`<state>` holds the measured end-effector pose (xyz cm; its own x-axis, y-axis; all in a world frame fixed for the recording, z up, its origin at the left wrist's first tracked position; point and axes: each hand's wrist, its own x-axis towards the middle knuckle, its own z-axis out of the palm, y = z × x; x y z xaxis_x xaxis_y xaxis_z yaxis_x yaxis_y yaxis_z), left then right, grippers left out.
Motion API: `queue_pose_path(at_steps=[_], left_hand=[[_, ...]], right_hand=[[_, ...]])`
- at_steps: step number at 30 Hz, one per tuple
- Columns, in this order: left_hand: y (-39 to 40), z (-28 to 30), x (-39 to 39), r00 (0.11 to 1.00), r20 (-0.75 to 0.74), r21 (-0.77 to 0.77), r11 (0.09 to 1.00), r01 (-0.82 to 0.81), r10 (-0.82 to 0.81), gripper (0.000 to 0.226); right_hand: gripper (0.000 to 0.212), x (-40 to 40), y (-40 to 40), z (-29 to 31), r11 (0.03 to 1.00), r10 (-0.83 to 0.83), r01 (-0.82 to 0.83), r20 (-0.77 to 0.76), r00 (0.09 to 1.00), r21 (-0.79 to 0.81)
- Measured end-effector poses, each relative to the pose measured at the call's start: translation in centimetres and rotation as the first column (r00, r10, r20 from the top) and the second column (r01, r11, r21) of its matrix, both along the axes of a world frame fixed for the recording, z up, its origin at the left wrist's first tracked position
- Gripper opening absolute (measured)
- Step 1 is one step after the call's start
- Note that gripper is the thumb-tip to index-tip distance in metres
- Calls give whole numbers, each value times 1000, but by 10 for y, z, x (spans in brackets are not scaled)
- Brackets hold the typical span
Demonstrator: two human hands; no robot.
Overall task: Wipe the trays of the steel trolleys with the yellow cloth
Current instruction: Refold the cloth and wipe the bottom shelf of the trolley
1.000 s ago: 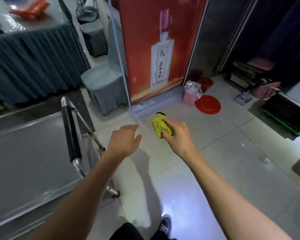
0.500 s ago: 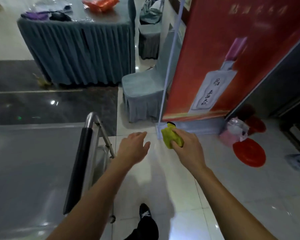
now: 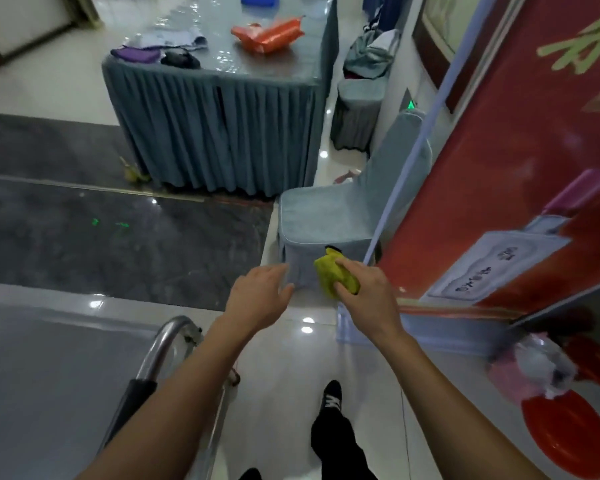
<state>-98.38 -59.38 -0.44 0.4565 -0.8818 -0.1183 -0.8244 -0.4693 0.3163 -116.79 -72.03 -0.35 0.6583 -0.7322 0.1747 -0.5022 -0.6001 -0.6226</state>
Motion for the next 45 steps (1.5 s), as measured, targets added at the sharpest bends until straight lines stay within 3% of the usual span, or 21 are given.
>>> queue_pose_path(at_steps=[5,10,20,30,37,45], left_hand=[[-59,0,60,991,33,54,989,-134,133,51],[-78,1,121,944,9,78,941,-330,330,56],[-66,-37,262,746,-91,78,751,-656,660,46],[-43,-26,386,533,-97,45,538,-842,841,47],[-20,-45,454,320,-145,129,339,-932,936,42],[1,-65,501,-8,-150,268,33,-963,989,54]], right_hand=[[45,79,-89,-8,992,126,-126,7,992,3],[45,175,-128,-12,948,318,-318,-2,948,20],[49,385,-164,-39,787,617,-614,-122,777,64],[49,568,-145,-18,569,815,-821,-167,555,48],[47,695,-120,-38,386,917,-920,-136,376,61],[50,822,-73,-66,51,986,-987,-163,25,154]])
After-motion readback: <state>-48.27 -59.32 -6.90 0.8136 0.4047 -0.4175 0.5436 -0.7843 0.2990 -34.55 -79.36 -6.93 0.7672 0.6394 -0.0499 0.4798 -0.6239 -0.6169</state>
